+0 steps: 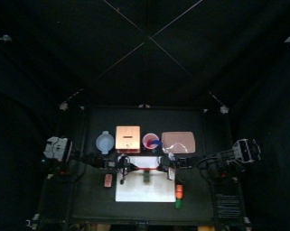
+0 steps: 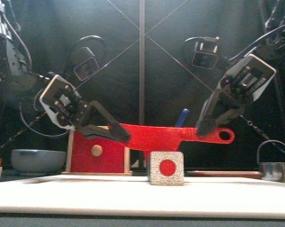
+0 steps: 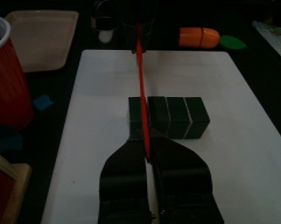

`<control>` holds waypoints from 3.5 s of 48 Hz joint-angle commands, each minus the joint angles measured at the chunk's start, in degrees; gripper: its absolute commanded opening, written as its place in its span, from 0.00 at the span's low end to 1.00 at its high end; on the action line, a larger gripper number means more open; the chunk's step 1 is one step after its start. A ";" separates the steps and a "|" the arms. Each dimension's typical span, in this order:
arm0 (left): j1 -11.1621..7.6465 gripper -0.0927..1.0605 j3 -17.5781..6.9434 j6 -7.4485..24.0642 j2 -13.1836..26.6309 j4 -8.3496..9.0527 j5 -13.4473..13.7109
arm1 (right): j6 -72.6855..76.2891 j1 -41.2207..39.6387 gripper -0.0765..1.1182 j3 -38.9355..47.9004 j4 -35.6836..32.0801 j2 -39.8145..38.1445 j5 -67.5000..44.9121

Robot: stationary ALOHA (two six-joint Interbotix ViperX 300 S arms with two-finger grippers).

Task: Cut the sushi into 4 pieces with the knife
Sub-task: Cut the sushi into 4 pieces

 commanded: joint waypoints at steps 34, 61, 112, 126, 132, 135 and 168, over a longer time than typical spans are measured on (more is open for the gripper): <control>-1.41 0.26 -4.22 -0.35 3.60 -0.53 -1.14 | 0.26 0.09 0.17 -1.67 0.88 0.35 -1.14; -2.99 0.26 -4.31 -0.53 4.04 -1.58 -0.62 | 0.26 1.05 0.17 -2.90 2.02 3.52 -1.14; 3.34 0.26 -4.57 0.18 5.71 -1.23 0.35 | 0.09 -5.01 0.17 -4.04 0.09 3.87 0.70; 0.88 0.26 -2.90 0.18 -2.81 1.49 0.35 | 0.26 -1.85 0.17 -3.25 0.79 -2.64 1.49; -1.58 0.26 -2.55 0.09 -4.22 1.41 0.44 | 0.26 0.70 0.17 -3.08 1.85 -2.72 1.41; -2.64 0.26 -2.55 0.09 -3.96 1.32 0.35 | 0.26 1.49 0.17 -3.08 2.29 -2.64 1.41; -5.01 0.26 -3.78 -0.44 0.79 0.00 0.35 | 0.26 2.99 0.17 -2.90 3.87 -1.23 1.32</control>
